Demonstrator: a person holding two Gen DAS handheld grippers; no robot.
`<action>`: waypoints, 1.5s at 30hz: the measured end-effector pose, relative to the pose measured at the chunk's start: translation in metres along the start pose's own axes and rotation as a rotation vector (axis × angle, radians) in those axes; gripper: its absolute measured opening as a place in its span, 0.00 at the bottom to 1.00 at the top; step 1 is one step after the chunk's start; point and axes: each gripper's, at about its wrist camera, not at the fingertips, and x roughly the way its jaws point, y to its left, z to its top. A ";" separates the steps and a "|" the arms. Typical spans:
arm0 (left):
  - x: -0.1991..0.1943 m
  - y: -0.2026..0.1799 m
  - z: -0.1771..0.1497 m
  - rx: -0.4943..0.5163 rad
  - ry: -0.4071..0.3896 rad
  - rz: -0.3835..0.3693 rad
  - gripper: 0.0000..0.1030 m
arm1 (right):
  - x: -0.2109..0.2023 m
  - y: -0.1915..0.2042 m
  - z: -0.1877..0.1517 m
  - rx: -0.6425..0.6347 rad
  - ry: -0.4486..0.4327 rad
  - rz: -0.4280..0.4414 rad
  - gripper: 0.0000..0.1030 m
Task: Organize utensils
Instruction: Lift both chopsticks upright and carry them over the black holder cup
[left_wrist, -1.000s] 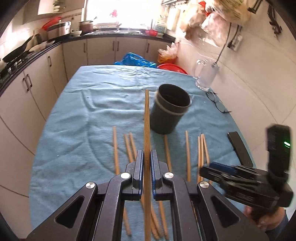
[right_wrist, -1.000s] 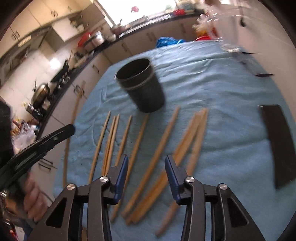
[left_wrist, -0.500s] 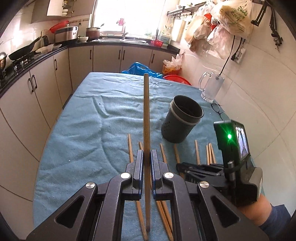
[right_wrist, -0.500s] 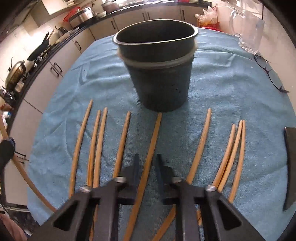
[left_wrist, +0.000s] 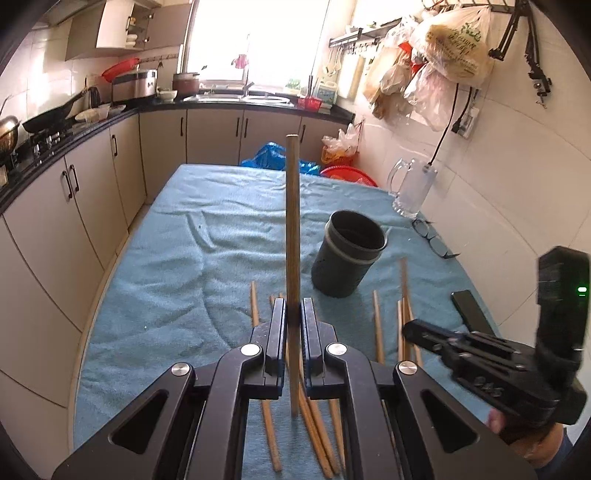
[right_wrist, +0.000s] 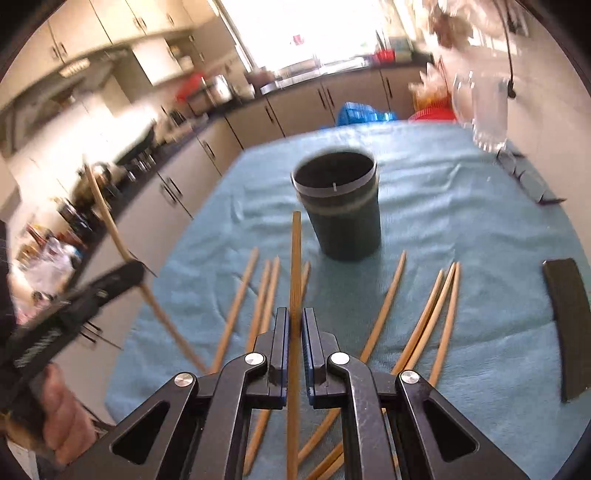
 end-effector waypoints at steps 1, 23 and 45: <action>-0.003 -0.002 0.001 0.003 -0.008 0.001 0.06 | -0.009 0.000 0.000 -0.004 -0.027 0.003 0.07; -0.032 -0.019 0.016 0.021 -0.069 -0.010 0.06 | -0.120 0.006 -0.002 -0.010 -0.451 -0.037 0.07; -0.029 -0.042 0.056 0.051 -0.070 -0.079 0.06 | -0.139 -0.009 0.032 0.012 -0.500 -0.025 0.07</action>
